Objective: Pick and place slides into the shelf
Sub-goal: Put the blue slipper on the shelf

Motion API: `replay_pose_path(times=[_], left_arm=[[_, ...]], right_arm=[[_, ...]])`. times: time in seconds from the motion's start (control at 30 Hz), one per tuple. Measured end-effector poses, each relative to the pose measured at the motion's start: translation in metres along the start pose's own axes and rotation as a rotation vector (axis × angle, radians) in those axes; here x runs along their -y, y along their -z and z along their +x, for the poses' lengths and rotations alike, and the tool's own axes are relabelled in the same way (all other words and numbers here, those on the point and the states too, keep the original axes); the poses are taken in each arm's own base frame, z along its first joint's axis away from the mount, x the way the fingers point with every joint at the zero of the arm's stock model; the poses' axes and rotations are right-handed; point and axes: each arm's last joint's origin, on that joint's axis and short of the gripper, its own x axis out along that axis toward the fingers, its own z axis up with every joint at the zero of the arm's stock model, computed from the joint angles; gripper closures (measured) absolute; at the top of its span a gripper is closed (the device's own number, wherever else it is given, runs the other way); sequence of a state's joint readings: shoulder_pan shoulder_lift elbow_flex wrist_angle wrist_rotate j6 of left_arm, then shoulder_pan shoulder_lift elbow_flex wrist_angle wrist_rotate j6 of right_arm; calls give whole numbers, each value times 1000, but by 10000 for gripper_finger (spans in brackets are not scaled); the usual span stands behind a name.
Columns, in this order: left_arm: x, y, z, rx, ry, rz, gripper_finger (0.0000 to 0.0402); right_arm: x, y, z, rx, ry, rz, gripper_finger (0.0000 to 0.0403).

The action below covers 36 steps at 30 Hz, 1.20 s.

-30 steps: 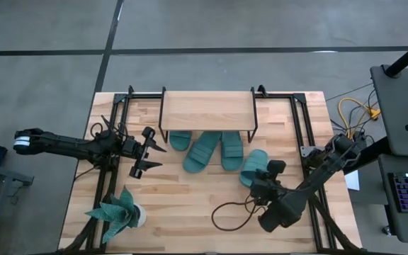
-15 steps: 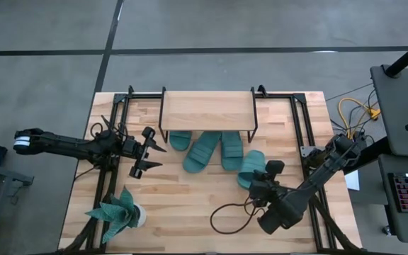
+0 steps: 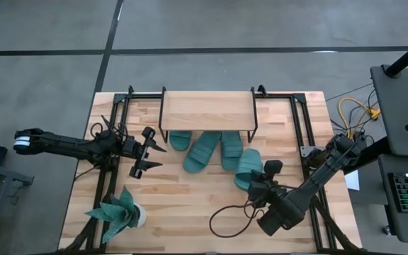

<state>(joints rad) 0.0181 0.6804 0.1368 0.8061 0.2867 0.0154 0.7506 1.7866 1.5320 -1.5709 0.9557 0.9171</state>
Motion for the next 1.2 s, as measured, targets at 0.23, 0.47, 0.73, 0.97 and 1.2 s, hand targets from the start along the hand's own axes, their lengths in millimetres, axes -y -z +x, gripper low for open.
replay_pose_path(times=[0.23,0.47,0.73,0.97,1.2], left_arm=[[0,0,0,-1,0,0,191],[0,0,0,-1,0,0,191],[0,0,0,-1,0,0,191],[0,0,0,-2,0,0,191],[0,0,0,-2,0,-1,191]], right_arm=[[5,-7,-5,43,8,-22,392],[8,-12,-8,99,43,-34,392],[13,-16,-11,138,70,-59,392],[20,-18,-14,180,99,-68,392],[31,-19,-18,220,121,-43,392]])
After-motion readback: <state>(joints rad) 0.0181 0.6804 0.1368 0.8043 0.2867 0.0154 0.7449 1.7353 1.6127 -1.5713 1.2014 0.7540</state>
